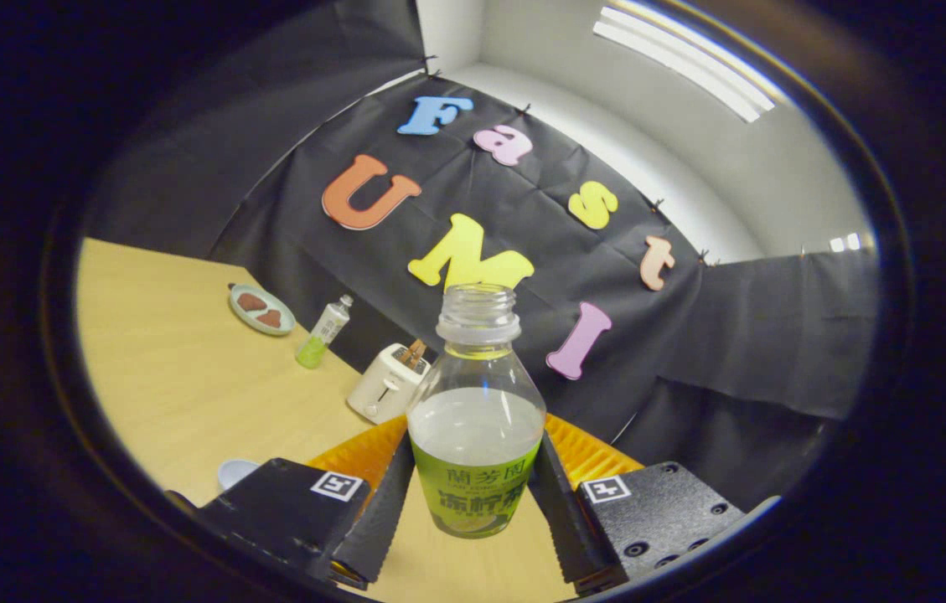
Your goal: Take the bottle from table, then pour the juice into the cup, finally place the bottle on the coaster
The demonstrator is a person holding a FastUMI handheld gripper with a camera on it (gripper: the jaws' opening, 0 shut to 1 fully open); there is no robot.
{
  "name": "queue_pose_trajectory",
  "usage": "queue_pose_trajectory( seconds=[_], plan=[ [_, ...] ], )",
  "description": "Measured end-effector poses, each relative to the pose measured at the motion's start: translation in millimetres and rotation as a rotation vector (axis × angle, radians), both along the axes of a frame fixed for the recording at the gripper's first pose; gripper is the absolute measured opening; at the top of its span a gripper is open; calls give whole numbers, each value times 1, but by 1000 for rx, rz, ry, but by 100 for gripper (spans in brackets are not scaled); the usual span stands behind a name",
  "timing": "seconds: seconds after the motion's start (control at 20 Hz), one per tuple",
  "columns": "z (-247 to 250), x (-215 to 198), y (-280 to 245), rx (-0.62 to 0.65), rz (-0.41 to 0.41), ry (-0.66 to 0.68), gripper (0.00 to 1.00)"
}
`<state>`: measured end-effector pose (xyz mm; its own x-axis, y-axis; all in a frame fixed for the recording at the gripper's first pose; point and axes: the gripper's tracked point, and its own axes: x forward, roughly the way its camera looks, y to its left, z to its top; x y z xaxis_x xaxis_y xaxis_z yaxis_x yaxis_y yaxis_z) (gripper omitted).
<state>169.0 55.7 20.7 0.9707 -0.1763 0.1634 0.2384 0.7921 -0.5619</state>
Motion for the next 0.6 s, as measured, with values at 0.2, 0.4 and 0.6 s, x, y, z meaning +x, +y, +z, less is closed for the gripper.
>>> queue_pose_trajectory(
  seconds=[0.2, 0.4, 0.6],
  plan=[
    [-23, 18, 14, 228, 106, 96, 80],
    [-55, 61, 31, 371, 211, 245, 80],
    [-82, 102, 16, 504, 178, 312, 80]
  ],
)
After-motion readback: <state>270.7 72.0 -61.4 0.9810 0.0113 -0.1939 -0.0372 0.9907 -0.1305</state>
